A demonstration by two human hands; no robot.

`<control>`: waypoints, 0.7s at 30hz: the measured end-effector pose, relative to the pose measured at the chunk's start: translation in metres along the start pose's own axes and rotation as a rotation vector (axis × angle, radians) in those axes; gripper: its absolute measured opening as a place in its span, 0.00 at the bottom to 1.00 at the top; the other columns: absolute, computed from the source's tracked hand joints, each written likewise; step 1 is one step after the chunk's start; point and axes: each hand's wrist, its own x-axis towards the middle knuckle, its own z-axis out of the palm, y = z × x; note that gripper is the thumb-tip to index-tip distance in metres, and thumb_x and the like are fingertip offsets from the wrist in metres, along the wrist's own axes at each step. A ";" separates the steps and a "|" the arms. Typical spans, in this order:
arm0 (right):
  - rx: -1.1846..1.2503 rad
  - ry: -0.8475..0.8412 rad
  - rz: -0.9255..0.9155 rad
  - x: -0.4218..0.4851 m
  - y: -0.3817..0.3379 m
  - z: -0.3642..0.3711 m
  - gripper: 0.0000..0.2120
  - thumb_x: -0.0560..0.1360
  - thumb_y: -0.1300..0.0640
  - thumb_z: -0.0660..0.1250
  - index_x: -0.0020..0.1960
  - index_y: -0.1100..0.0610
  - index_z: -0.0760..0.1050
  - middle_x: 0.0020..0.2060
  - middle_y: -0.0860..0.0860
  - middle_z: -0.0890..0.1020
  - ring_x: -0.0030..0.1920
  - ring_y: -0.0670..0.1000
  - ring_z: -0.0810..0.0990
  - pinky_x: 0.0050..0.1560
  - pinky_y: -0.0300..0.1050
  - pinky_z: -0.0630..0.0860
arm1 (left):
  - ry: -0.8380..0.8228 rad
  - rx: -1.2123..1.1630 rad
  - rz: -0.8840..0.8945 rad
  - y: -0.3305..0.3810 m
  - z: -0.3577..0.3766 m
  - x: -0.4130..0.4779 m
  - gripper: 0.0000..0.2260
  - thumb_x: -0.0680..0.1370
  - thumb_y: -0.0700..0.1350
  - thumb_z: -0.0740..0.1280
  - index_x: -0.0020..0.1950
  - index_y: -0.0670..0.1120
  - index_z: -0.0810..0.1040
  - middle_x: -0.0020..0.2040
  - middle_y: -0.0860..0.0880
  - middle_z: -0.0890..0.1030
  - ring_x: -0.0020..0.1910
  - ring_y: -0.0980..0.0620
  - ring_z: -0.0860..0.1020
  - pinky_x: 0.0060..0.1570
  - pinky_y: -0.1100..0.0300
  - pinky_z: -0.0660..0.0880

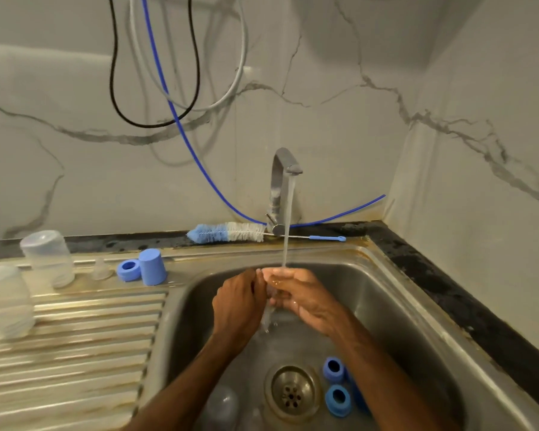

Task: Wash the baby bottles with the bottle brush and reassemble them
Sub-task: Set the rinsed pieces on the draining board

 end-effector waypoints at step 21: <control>-0.919 0.370 -0.377 0.001 0.008 -0.009 0.07 0.70 0.56 0.79 0.42 0.49 0.81 0.33 0.44 0.83 0.35 0.42 0.81 0.41 0.47 0.83 | -0.131 -0.287 -0.002 -0.007 0.005 0.009 0.12 0.83 0.43 0.62 0.66 0.49 0.75 0.60 0.50 0.79 0.58 0.53 0.77 0.63 0.47 0.76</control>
